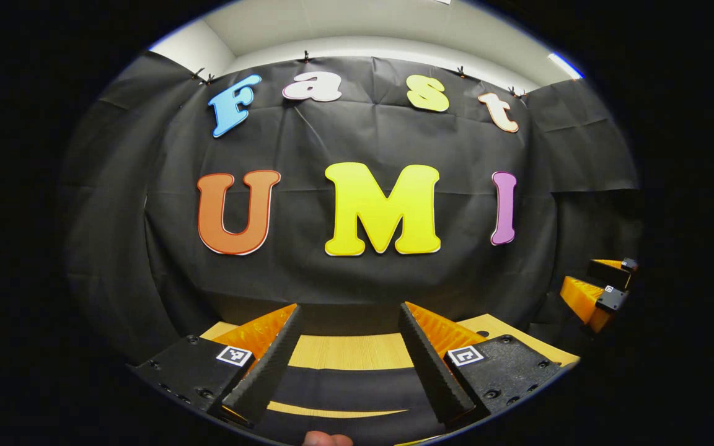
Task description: Grasp the waist and the cuffs of the jeans and fold them to make the two legs overlap; first hold the waist and fold one-third of the jeans toward the cuffs, then hold the cuffs and fold the remaining one-third in the same direction to finish folding.
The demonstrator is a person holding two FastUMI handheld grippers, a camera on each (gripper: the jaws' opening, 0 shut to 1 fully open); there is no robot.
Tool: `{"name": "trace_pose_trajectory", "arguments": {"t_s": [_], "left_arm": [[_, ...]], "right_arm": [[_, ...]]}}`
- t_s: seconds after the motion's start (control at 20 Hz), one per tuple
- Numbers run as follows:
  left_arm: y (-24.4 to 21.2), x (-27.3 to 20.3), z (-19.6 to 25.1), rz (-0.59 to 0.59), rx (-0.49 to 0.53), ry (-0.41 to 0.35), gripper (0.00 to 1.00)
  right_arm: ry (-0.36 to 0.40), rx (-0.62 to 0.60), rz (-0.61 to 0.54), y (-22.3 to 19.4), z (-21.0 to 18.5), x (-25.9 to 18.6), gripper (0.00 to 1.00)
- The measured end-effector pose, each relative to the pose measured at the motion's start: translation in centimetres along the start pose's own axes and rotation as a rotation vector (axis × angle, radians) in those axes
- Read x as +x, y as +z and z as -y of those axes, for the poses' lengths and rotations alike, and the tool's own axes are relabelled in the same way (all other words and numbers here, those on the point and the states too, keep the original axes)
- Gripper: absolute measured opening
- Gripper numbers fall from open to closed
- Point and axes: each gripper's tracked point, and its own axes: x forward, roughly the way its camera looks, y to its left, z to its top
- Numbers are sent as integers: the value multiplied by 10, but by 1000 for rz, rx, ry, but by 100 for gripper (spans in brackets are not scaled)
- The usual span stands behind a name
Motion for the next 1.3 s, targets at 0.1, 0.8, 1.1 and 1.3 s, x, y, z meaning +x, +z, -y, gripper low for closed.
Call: {"name": "trace_pose_trajectory", "arguments": {"t_s": [0.1,0.8,1.1,1.3], "left_arm": [[-3,0,-5,-4,3,11,100],[-160,-77,-148,-400,-121,275,99],[-258,-150,-178,-688,-557,389,99],[-284,-158,-173,-706,-1004,531,99]], "right_arm": [[-10,-1,-9,-4,9,4,95],[-88,155,-432,-134,116,-1,96],[-217,407,-663,-203,151,-33,100],[-256,483,-767,-233,161,-60,98]]}}
